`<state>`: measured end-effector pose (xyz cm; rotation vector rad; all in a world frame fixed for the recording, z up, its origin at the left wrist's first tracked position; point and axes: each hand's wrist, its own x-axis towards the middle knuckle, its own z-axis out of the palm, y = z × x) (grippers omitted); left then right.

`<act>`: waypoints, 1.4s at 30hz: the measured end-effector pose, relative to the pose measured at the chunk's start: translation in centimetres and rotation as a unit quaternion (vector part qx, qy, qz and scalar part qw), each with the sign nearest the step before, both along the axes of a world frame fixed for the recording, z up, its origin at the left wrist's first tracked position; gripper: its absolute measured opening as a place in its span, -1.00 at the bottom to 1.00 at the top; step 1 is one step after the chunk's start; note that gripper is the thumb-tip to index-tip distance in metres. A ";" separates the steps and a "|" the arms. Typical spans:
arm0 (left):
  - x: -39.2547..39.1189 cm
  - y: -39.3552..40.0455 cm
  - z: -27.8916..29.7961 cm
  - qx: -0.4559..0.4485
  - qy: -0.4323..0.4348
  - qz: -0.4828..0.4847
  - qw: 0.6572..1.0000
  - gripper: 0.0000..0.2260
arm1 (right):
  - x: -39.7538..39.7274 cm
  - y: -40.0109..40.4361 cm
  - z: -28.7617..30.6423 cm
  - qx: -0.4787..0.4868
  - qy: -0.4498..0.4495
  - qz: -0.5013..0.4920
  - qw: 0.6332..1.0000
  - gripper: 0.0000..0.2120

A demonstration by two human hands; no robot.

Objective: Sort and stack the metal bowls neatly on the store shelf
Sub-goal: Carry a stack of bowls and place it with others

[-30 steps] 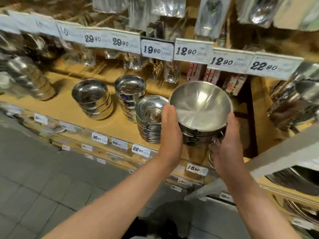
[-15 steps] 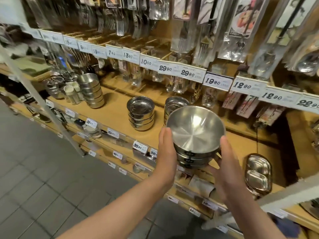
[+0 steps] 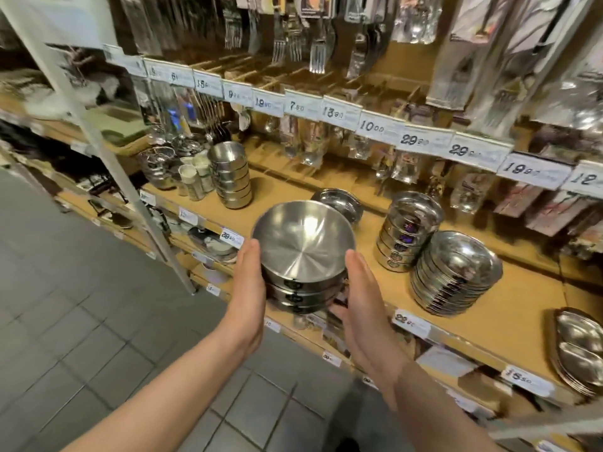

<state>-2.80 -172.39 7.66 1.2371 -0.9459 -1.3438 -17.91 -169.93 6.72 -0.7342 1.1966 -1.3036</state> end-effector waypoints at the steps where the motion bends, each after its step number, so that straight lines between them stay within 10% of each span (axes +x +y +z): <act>1: 0.8 -0.7 -0.3 0.004 0.001 0.002 1.000 -0.57 | 0.6 -0.9 -0.3 0.005 -0.002 0.002 1.000 -0.61; 7: 4.4 -6.9 -2.5 0.030 0.001 0.014 0.999 -0.61 | 4.2 -7.0 -2.1 0.022 -0.012 0.019 0.999 -0.29; 16: 8.2 -20.3 -6.3 0.064 -0.017 -0.002 0.998 -0.63 | 8.9 -19.7 -7.4 0.045 -0.024 -0.037 0.998 -0.85; 21: 9.1 -26.2 -8.5 0.089 -0.009 -0.030 0.995 -0.52 | 9.7 -25.5 -9.9 0.124 -0.044 -0.109 0.985 -0.44; 30: 9.5 -34.0 -13.6 0.131 0.040 -0.118 0.984 -0.54 | 10.9 -29.9 -13.5 0.063 0.012 -0.167 0.984 -0.74; 42: 9.0 -39.2 -17.1 0.075 0.018 -0.202 0.976 -0.55 | 10.4 -33.9 -15.6 0.065 0.056 -0.230 0.969 -0.62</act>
